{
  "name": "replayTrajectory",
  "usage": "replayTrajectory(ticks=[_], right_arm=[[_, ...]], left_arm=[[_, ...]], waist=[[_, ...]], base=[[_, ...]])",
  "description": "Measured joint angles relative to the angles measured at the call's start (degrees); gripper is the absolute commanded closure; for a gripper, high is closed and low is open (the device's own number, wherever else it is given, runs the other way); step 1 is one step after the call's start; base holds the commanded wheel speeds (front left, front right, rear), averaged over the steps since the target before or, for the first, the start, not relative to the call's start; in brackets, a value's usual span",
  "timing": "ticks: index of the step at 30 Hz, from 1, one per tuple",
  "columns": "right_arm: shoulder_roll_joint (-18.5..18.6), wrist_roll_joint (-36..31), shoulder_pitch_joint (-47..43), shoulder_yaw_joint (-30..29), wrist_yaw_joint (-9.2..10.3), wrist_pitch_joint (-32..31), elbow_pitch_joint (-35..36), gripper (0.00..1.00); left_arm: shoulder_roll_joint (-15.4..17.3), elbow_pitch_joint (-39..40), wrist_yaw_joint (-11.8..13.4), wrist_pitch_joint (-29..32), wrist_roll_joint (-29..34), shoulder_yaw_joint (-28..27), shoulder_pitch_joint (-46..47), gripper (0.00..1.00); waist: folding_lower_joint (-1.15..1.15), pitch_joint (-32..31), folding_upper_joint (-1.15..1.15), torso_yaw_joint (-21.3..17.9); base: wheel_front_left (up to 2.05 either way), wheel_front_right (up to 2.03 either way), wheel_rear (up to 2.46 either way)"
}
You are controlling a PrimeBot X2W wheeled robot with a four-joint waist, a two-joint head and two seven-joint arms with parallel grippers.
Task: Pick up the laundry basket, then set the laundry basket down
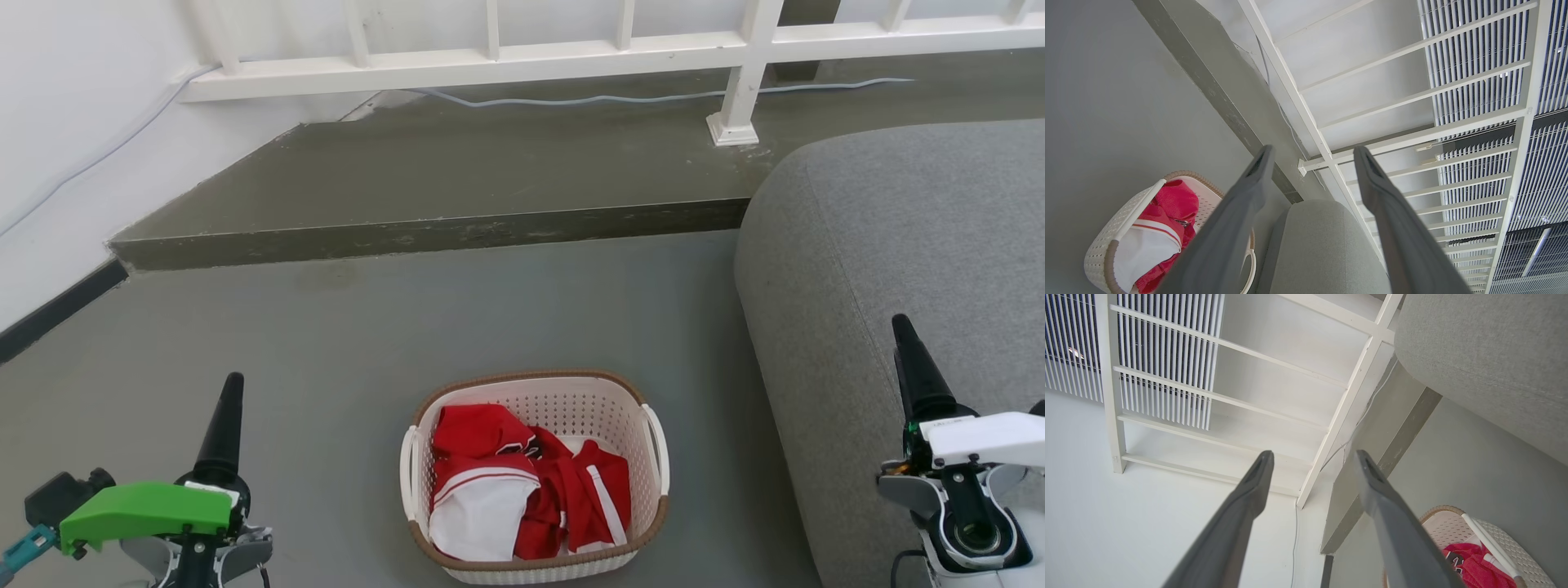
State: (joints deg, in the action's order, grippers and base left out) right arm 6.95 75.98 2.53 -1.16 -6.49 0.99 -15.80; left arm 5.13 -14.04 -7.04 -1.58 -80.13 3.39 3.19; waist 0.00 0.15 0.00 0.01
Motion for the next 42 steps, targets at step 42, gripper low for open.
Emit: replayTrajectory(ticks=[42], right_arm=[[5.3, -40.8, 2.9, 12.6, 6.15, 8.1, 0.4, 0.0]], left_arm=[[3.4, 3.2, 7.2, -7.6, 42.0, 11.3, 2.4, 0.0]], waist=[[0.0, -0.7, 0.0, -0.5]], base=[[0.0, 0.0, 0.0]])
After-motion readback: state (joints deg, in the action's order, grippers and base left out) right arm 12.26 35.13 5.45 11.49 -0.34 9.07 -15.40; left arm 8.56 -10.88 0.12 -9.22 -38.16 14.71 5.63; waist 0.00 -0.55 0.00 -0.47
